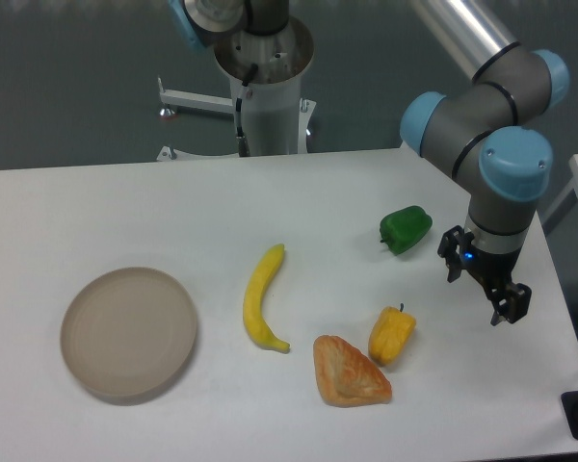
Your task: Place the green pepper on the table
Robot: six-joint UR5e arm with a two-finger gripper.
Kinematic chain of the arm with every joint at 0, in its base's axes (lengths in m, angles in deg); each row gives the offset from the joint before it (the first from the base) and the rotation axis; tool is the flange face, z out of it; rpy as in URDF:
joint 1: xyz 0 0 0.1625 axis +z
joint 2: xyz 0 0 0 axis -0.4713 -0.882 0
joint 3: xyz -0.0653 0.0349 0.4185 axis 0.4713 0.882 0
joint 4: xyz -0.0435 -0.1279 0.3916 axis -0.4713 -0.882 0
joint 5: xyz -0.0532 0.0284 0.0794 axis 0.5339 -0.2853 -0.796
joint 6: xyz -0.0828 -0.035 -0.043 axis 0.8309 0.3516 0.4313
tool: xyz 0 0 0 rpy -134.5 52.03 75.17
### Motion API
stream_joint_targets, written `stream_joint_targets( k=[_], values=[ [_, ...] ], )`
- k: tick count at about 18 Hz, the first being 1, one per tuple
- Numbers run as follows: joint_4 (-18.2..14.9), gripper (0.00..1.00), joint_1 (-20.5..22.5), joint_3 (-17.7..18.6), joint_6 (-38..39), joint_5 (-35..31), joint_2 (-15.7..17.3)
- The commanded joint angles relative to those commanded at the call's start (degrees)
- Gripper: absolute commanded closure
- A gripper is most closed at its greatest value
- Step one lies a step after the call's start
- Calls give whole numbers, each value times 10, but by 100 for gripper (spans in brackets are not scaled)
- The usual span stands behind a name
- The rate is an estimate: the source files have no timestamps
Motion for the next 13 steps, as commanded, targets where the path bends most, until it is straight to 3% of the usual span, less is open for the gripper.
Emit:
stream_joint_targets(
  k=[13],
  values=[
    [12, 0, -7, 1, 11, 0, -6]
  ],
)
